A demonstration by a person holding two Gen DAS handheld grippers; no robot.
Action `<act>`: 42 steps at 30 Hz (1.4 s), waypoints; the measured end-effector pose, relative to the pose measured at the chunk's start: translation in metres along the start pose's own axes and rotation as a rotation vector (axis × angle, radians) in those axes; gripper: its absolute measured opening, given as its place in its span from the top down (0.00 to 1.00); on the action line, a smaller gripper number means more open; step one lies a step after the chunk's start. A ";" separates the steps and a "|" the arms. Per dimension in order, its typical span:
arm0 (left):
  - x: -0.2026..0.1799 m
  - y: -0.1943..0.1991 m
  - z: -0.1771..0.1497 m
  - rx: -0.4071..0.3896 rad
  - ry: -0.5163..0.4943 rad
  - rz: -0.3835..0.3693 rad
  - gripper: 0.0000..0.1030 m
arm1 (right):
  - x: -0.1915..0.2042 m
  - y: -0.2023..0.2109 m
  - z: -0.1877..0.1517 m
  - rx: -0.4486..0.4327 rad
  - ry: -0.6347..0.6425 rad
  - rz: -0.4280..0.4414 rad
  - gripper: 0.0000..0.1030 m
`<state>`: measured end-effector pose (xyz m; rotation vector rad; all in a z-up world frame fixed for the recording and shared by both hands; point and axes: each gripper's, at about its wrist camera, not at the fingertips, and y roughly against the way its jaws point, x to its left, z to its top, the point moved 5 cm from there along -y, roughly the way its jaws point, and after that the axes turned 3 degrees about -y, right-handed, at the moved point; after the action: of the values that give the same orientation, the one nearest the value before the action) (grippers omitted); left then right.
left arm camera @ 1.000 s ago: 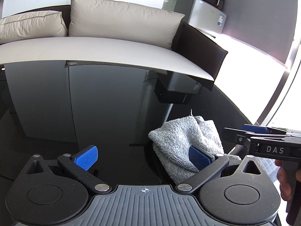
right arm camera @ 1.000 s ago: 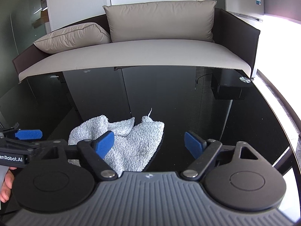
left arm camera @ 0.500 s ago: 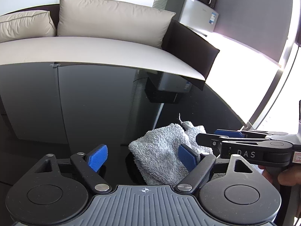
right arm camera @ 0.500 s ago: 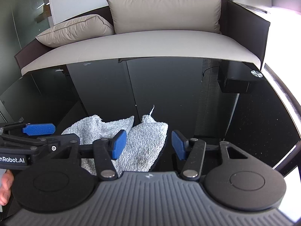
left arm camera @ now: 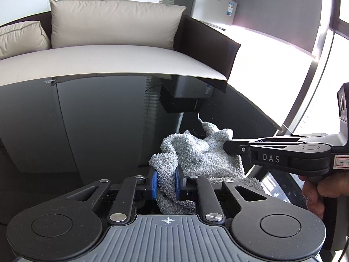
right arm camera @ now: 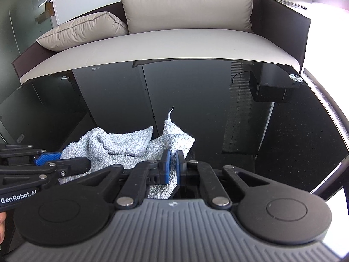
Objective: Fold towel
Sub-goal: 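Close the left gripper on a towel corner while the right gripper grasps another corner, then lift the towel with both grippers, pulling the corners apart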
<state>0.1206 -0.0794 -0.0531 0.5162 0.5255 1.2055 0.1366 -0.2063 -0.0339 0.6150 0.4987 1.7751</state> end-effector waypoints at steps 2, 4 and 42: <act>0.003 0.005 0.001 -0.015 0.008 0.026 0.88 | 0.001 0.007 0.003 -0.025 -0.002 0.003 0.97; 0.006 0.012 0.004 -0.041 0.012 0.058 0.88 | 0.003 0.017 0.006 -0.055 -0.008 0.009 0.97; 0.046 0.000 0.026 0.037 0.090 0.066 0.52 | 0.023 0.033 -0.017 0.069 0.108 0.021 0.96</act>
<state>0.1497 -0.0383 -0.0379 0.5157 0.6121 1.2889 0.0967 -0.1937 -0.0232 0.5766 0.6318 1.8239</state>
